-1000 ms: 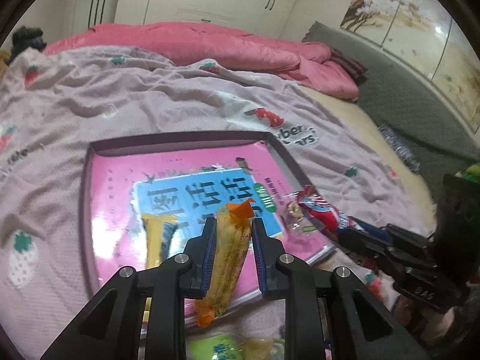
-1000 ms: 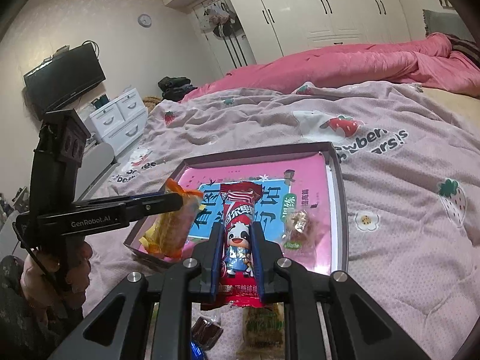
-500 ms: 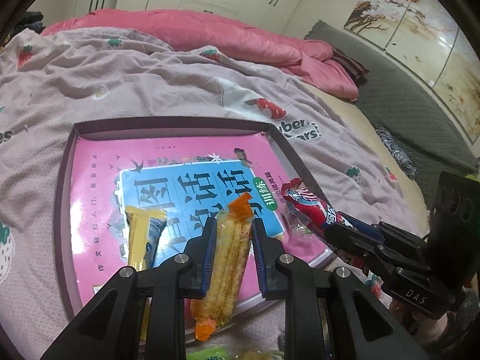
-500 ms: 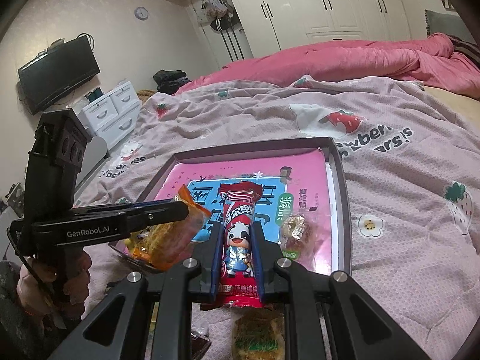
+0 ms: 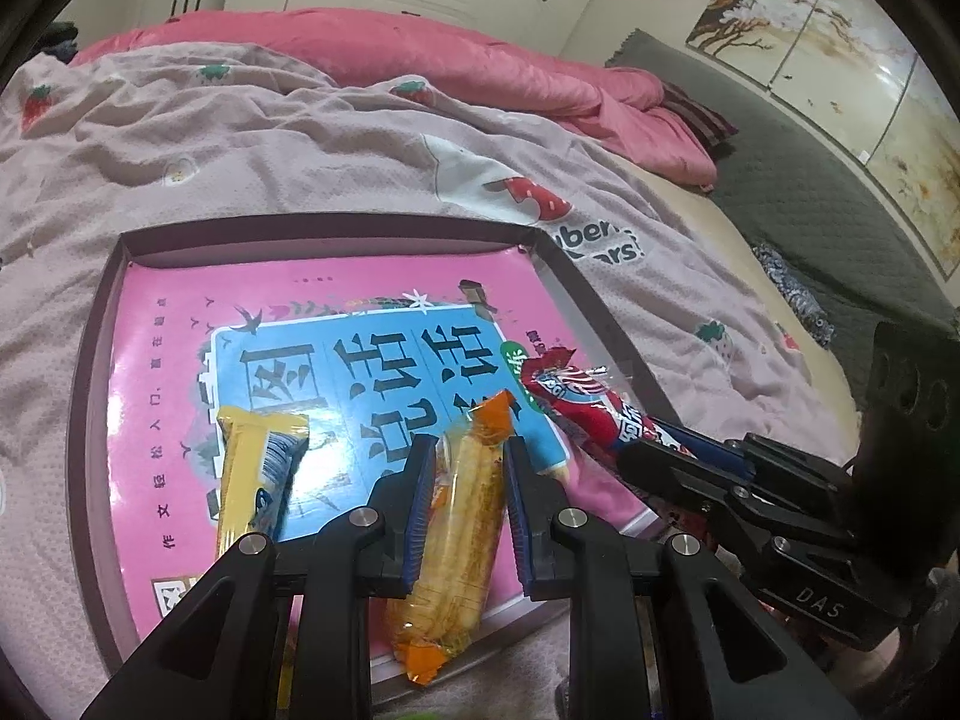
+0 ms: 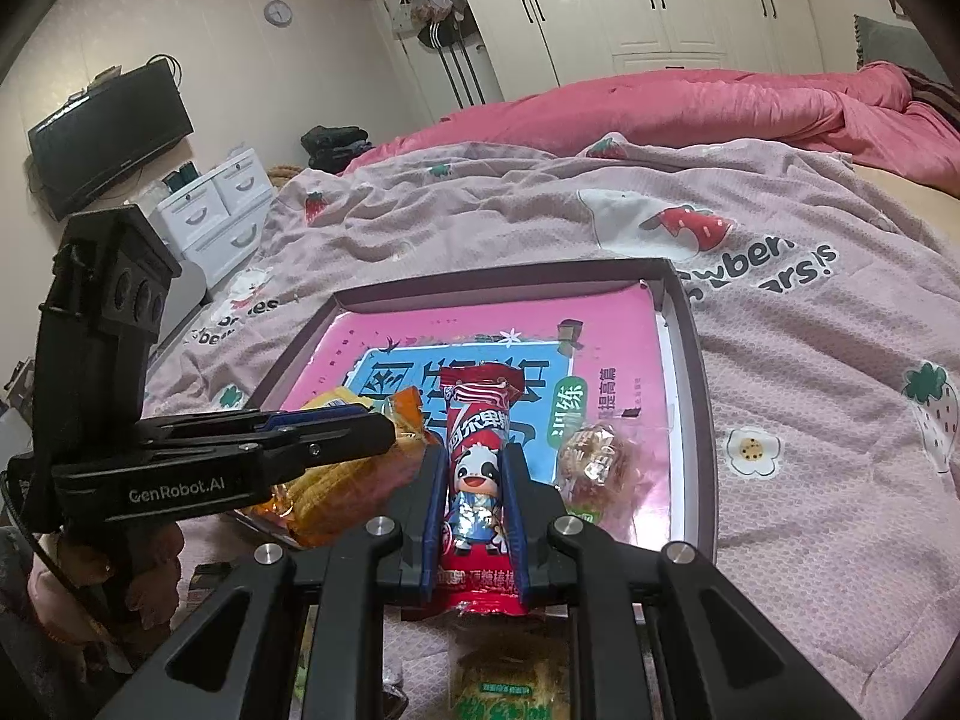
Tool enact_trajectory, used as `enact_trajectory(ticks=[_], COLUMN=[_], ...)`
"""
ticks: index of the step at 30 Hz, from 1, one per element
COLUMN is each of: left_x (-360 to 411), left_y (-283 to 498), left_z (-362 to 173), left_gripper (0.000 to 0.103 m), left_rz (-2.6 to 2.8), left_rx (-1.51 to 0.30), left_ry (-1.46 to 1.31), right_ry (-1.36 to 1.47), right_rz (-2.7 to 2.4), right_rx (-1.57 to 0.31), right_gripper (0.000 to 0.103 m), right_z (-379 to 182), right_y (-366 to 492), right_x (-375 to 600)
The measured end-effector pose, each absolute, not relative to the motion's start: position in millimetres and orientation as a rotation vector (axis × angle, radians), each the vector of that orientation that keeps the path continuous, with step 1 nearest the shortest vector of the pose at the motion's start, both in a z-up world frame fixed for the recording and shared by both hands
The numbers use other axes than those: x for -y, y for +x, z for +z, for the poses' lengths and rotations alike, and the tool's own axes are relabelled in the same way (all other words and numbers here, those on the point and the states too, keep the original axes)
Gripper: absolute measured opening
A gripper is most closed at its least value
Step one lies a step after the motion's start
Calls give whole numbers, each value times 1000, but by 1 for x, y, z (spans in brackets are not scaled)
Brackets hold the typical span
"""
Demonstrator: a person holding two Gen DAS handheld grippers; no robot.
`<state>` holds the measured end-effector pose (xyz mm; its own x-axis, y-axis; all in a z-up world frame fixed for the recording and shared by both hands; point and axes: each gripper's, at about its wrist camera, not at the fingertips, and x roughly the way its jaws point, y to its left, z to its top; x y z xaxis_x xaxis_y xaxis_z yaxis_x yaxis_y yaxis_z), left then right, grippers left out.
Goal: Organize snacks
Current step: 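Lift the red sausage stick with the right gripper and the biscuit sticks with the left toward the tray, then open the right gripper to drop the sausage stick while the left releases the biscuit sticks into the tray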
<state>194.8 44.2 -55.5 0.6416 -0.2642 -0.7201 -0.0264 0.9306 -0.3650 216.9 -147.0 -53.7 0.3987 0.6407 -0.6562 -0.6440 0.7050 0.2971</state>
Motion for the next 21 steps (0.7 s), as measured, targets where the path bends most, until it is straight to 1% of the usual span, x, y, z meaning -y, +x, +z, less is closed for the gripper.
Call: enact_trajectory(ticks=[21], left_x=[-53], left_y=[194], left_z=[-60], left_gripper=[24], left_rz=[-110], left_rx=[-868], left_ry=[-353], right_ry=[-71], right_rz=[797], right_rx=[-860], right_gripper=[19], right_z=[-68], right_y=[220], right_x=[134])
